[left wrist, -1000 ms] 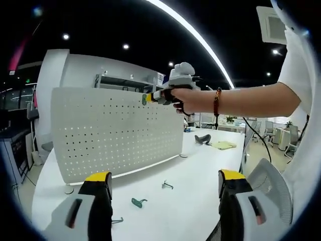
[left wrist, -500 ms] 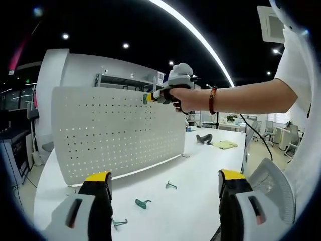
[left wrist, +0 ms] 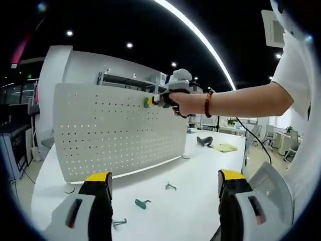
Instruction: Insert the hook assembly into the mounting plate slot until the hook locks in place.
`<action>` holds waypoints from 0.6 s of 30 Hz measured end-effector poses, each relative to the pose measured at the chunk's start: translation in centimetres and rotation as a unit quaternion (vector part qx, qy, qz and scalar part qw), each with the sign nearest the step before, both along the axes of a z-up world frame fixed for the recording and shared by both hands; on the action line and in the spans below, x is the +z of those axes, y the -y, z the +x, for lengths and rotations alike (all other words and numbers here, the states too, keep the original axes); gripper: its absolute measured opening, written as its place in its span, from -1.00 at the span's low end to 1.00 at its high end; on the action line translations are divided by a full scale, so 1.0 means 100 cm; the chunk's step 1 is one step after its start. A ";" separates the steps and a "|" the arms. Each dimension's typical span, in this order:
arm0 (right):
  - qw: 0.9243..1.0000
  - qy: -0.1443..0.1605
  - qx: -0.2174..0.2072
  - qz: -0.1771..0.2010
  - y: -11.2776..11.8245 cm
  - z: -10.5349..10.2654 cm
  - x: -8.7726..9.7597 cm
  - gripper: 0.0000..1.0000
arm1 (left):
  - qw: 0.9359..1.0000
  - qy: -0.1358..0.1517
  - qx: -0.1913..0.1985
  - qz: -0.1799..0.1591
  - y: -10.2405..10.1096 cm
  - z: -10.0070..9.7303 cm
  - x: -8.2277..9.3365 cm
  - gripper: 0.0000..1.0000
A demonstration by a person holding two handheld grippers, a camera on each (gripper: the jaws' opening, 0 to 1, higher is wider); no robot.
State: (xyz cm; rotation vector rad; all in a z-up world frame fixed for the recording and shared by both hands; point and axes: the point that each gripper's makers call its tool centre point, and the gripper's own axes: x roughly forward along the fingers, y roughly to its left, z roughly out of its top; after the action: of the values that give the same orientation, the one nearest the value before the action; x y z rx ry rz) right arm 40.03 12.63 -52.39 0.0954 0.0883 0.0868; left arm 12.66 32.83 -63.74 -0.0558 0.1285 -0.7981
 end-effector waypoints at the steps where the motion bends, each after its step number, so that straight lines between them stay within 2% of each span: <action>1: 1.000 0.003 0.000 -0.002 0.000 0.000 0.001 -0.97 | 1.000 -0.001 0.001 0.001 -0.001 0.000 -0.001 0.78; 9: 1.000 -0.001 0.000 -0.002 -0.004 0.003 -0.002 -0.97 | 1.000 -0.005 0.004 -0.018 -0.002 0.003 0.000 0.77; 14: 1.000 -0.009 -0.003 -0.014 -0.006 0.006 -0.009 -0.97 | 1.000 -0.003 0.006 -0.018 -0.002 0.003 0.000 0.77; 18: 1.000 -0.011 -0.004 -0.006 -0.005 0.008 -0.010 -0.97 | 1.000 -0.004 0.008 -0.017 -0.003 0.003 0.000 0.76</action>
State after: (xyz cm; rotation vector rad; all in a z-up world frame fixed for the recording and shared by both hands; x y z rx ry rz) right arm 40.81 13.13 -53.34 0.0849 0.1098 0.0773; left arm 12.98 33.15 -63.72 -0.0924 0.1210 -0.7834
